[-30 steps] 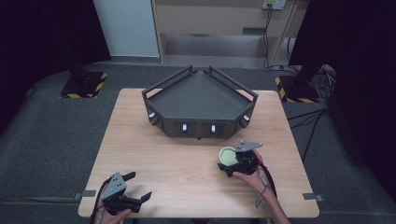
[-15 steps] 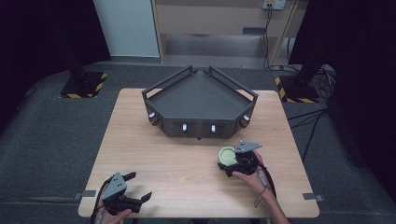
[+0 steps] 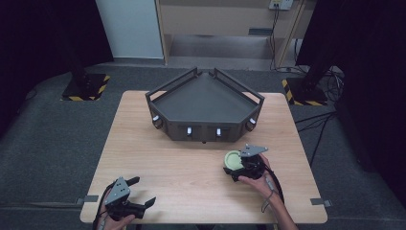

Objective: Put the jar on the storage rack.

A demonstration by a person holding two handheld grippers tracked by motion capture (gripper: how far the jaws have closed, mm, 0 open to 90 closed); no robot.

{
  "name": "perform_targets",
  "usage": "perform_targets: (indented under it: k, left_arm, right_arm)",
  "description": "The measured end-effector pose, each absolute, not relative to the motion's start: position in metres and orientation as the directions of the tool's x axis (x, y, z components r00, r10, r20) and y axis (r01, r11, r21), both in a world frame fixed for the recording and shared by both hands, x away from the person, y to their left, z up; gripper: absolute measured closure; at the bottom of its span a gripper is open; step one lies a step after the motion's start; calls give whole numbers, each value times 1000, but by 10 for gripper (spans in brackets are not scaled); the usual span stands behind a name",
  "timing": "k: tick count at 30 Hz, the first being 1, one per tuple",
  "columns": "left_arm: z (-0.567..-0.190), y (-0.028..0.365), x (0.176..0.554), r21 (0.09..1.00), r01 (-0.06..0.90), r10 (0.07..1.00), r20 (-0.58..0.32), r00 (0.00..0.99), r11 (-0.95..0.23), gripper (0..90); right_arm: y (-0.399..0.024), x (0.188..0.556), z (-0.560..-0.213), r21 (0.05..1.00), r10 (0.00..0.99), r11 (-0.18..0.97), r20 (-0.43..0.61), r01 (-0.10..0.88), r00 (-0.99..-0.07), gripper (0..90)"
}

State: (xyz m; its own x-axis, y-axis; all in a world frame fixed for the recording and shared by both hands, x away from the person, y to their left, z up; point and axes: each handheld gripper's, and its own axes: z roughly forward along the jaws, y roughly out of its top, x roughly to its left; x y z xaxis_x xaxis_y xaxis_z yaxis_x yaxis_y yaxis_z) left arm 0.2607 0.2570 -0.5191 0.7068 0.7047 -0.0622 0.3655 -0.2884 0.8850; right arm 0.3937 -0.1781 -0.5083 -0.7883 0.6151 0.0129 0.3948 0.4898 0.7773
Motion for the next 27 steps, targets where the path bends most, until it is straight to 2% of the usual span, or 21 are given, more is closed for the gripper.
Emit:
perform_targets:
  k: [27]
  left_arm:
    - [-520, 255, 261, 880, 368, 698, -61, 713, -299, 14]
  right_arm:
    - [-156, 395, -479, 771, 528, 546, -13, 328, -849, 111]
